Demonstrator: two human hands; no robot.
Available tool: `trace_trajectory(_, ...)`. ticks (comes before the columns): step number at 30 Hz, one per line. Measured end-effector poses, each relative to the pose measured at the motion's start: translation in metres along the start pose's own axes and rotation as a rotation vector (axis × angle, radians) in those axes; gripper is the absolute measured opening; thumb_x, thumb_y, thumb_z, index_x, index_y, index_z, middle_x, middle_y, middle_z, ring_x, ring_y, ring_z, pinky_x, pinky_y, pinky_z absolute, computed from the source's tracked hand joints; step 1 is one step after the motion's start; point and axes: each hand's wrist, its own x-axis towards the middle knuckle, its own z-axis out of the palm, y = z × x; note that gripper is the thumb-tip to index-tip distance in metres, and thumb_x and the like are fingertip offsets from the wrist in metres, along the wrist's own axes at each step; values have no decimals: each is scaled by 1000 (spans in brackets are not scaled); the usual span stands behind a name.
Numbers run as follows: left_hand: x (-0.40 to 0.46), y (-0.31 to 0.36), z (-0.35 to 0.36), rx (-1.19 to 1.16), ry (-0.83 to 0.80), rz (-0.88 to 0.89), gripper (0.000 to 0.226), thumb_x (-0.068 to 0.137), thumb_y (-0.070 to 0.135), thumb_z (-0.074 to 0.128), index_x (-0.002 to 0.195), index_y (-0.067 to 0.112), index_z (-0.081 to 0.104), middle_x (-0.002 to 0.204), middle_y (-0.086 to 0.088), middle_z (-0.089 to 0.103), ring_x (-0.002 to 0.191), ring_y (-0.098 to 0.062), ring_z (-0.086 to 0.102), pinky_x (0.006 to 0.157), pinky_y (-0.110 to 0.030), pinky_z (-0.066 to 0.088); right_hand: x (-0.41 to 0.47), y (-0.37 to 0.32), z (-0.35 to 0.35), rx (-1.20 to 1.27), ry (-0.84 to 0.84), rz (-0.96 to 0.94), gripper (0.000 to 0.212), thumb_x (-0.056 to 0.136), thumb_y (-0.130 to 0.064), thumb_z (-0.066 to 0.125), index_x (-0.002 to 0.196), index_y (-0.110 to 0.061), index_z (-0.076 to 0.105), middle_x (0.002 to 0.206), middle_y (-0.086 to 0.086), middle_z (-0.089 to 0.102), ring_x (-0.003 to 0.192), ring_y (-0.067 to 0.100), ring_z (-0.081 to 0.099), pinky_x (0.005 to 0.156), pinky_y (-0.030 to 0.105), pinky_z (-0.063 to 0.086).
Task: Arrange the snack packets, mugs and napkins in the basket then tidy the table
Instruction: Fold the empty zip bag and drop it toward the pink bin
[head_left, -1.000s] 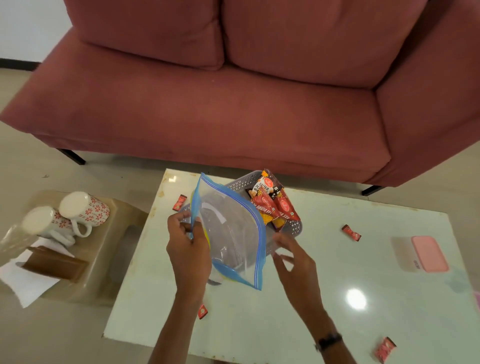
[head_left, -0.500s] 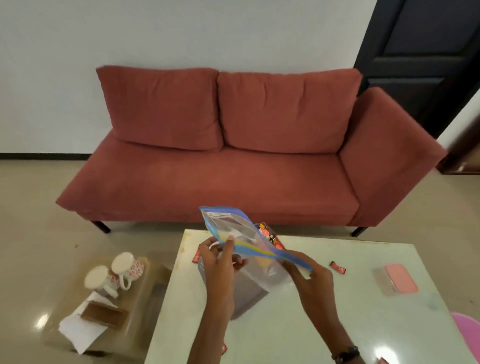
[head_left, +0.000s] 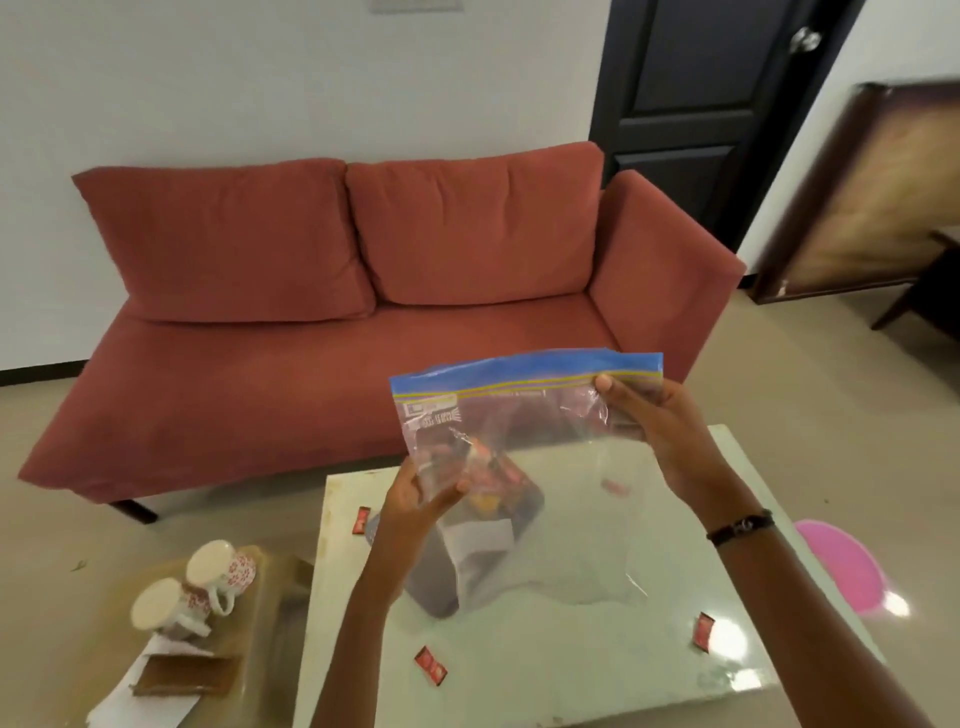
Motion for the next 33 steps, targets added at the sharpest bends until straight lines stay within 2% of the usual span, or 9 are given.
trace_trajectory(2,3,0,12,-89,14,-41,15,84,2,62,97,11,64,83,2,73,73,-4,69,67,-16,53,-3,5,-10,-19,34,31,23,88,-26,62,80,-5,70,76,4,69,76,16,67,88,44,52)
trace_trajectory(4,5,-2,25,-179,40,-78,12,87,2,59,89,13,65,71,2,74,61,-10,69,58,-20,55,-9,17,-24,-21,6,117,27,88,-37,59,86,-13,70,95,2,75,94,15,71,93,39,52)
trace_trajectory(8,11,-17,46,-205,89,-104,16,88,10,60,83,23,68,71,3,73,60,-17,65,59,-28,53,-34,60,-58,19,-99,363,73,66,-61,72,124,-18,59,122,-2,67,110,20,65,96,40,48)
trace_trajectory(11,14,-28,63,-228,45,-164,13,89,9,58,91,20,65,79,-1,73,64,-19,69,59,-27,56,-49,90,-74,-52,-93,418,36,92,-33,58,124,-17,58,118,0,69,106,18,67,92,33,52)
trace_trajectory(16,7,-54,91,-142,-174,-394,24,88,13,61,112,17,59,96,-4,73,67,-16,72,56,-21,54,-42,111,-111,-9,121,431,20,86,-15,66,105,-18,68,104,0,74,90,13,71,88,29,52)
trace_trajectory(20,2,-77,130,-97,-142,-488,32,87,8,62,117,10,54,100,-3,74,74,-24,73,59,-21,57,-41,125,-160,-1,21,535,27,91,-24,60,116,-15,62,113,1,71,99,18,70,91,33,52)
trace_trajectory(24,0,-101,188,-108,-37,-557,22,89,8,58,110,11,55,92,3,76,75,-24,74,57,-20,55,-41,150,-221,30,-81,651,45,78,-27,73,119,-17,59,111,1,72,98,23,71,85,32,55)
trace_trajectory(30,2,-150,275,-126,18,-651,15,89,6,57,102,12,59,98,0,74,78,-27,73,59,-19,56,-34,201,-314,-2,56,685,24,85,2,63,106,-10,67,103,7,73,85,24,73,70,18,57)
trace_trajectory(33,5,-172,303,-182,28,-677,19,86,-5,54,85,13,60,97,-4,74,73,-24,73,72,-27,53,-31,217,-354,-73,47,642,27,81,14,59,92,-7,73,86,9,67,78,23,70,75,19,57)
